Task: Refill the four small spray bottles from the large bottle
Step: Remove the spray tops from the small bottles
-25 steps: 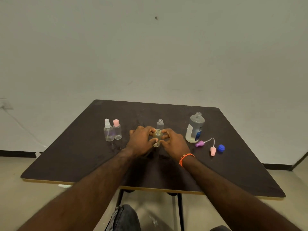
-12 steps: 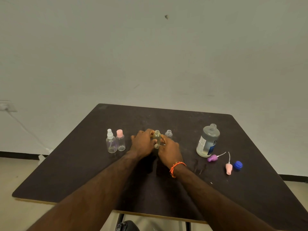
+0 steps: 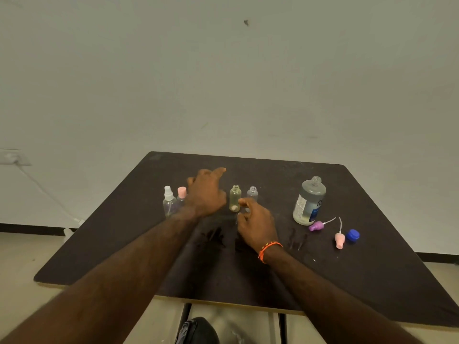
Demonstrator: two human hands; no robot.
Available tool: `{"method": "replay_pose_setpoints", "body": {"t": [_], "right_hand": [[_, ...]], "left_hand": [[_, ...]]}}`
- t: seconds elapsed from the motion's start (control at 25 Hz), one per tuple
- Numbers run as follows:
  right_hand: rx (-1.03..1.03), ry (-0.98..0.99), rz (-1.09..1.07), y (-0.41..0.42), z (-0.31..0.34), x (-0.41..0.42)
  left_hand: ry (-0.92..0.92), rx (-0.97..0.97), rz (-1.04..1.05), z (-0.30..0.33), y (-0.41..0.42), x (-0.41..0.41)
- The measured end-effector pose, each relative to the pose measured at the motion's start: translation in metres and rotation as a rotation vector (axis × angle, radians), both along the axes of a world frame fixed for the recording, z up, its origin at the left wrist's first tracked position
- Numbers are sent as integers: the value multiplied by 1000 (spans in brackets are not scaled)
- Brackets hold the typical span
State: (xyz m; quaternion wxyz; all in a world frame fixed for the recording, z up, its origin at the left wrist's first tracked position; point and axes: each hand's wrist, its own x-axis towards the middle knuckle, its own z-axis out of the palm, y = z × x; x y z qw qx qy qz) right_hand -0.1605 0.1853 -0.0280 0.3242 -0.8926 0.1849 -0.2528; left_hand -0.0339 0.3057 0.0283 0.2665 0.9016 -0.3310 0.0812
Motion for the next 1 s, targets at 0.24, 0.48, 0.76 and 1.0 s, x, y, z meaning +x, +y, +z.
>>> {"method": "replay_pose_setpoints", "body": {"t": [0.24,0.48,0.76,1.0], "right_hand": [[-278,167,205,34,7,-10],[-508,66,284,60,7,4],[-453,86,208,38,17,-8],[-279,94,30,2,30,-48]], "left_hand": [[-72,297,128,24,78,27],[-83,571,167,16,87,38],[-82,316,24,17,74,23],[-86,198,-160,16,33,-37]]}}
